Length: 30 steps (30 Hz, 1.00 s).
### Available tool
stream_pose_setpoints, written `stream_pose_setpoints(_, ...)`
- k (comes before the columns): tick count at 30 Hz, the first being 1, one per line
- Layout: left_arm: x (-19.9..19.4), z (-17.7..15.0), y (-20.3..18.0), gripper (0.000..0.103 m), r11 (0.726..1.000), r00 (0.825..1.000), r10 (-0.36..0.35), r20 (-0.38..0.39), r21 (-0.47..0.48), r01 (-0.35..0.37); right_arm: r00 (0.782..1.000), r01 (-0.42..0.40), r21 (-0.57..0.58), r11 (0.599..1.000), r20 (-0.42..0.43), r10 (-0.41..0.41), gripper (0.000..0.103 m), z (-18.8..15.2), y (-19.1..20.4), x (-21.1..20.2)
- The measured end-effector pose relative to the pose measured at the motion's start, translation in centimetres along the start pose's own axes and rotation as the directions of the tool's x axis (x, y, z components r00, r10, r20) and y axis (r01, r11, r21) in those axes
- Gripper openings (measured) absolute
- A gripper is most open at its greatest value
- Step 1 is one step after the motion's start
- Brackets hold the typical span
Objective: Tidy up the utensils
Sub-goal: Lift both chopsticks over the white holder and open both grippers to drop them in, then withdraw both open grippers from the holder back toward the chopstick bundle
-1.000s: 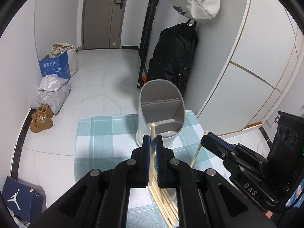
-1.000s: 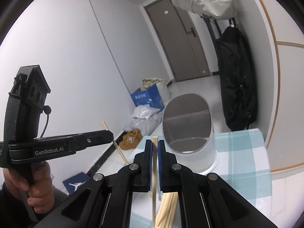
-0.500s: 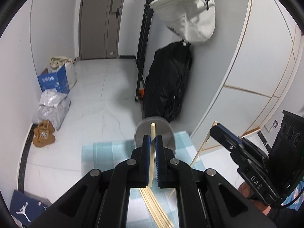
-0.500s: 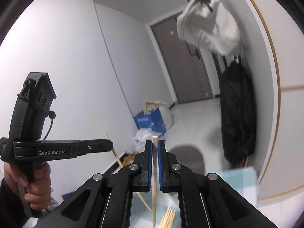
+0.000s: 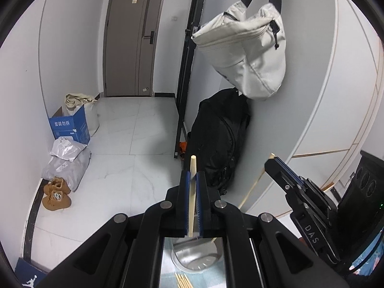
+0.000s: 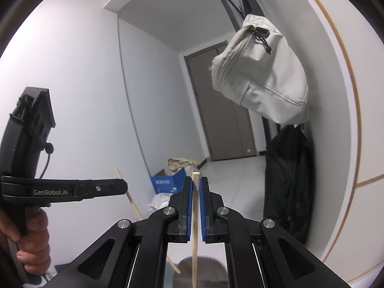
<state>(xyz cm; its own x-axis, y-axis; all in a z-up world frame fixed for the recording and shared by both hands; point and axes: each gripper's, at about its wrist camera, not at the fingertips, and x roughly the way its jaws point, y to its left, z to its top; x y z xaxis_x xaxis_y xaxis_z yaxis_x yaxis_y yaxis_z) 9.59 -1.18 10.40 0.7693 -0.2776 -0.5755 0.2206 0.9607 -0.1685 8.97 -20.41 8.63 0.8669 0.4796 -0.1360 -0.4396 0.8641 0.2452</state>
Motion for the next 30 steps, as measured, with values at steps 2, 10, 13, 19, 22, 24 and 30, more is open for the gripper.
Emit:
stream_pose_setpoints(2,1.0,-0.1,0.2,0.002,1.0,1.0,-0.004,-0.008,0.002,0.004,1.0,0.008,-0.021,1.0,0.002,-0.008,0.005,-0.3,-0.2,0.9)
stream_pose_setpoints(10,4.9,-1.4,1.4,0.002,1.0,0.996,-0.022,-0.091,-0.015,0.021,1.0,0.015,-0.049,0.999,-0.006,-0.015,0.005,-2.6,-1.6,3.9)
stream_pose_setpoints(13,5.7,-1.7,1.4,0.002,0.999,0.993,-0.029,-0.113,-0.015,0.028,1.0,-0.009,-0.064,0.998,-0.023,0.008,0.005,-3.6,-1.6,4.5)
stream_pose_setpoints(19,7.1,-2.0,1.6,0.002,0.995,0.982,-0.1,-0.161,-0.032,0.096,0.991,-0.061,-0.09,0.994,-0.125,0.05,0.005,-5.8,-1.2,6.0)
stream_pose_setpoints(22,7.5,-1.9,1.8,0.002,0.993,0.977,-0.115,-0.182,-0.043,0.109,0.984,-0.069,-0.074,0.995,-0.168,0.056,0.008,-6.5,-1.2,6.5)
stream_pose_setpoints(24,7.5,-1.6,2.1,0.012,0.99,0.973,-0.134,-0.185,-0.062,0.125,0.976,-0.095,-0.022,0.995,-0.198,0.089,0.01,-6.7,-1.8,6.6)
stream_pose_setpoints(30,6.2,-1.6,2.8,0.056,0.991,0.985,-0.111,-0.133,-0.082,0.101,0.971,-0.11,0.087,0.99,-0.202,0.126,0.037,-6.3,-2.9,5.0)
